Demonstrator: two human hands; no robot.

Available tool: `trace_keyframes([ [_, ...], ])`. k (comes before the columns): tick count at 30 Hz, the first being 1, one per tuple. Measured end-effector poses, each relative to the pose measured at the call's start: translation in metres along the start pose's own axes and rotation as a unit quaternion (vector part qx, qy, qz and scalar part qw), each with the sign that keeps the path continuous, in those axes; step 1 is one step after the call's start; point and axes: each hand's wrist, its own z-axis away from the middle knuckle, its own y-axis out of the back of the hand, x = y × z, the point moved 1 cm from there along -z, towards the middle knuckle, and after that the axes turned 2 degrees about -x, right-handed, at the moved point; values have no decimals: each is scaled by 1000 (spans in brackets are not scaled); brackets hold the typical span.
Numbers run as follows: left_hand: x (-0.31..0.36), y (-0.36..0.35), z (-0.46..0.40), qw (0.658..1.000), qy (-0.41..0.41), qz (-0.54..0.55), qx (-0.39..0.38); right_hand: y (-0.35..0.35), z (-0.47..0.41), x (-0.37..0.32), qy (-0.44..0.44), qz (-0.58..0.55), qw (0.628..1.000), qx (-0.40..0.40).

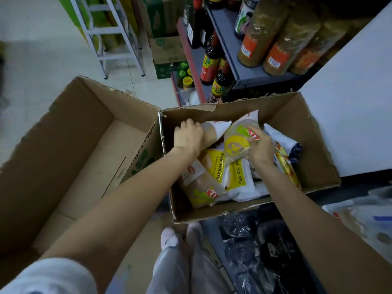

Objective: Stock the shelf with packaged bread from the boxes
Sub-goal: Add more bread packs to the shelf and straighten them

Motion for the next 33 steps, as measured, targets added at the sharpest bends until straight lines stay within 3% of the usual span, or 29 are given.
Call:
trace_keyframes([
  [7,-15,77,69,984,-36,133,112,32,73,-35,121,17,991,62],
  [12,-34,121,162,958,-57,189,208,60,165,-70,88,-146,979,112],
  [16,-46,155,246,942,-96,204,250,90,263,-91,67,-295,937,177],
  [24,-21,209,397,894,-201,270,296,183,462,-96,195,-221,895,336],
  [29,37,241,484,851,-280,296,333,255,570,-70,219,-147,853,450],
  [33,102,252,563,818,-339,331,327,308,650,-30,173,-64,813,553],
])
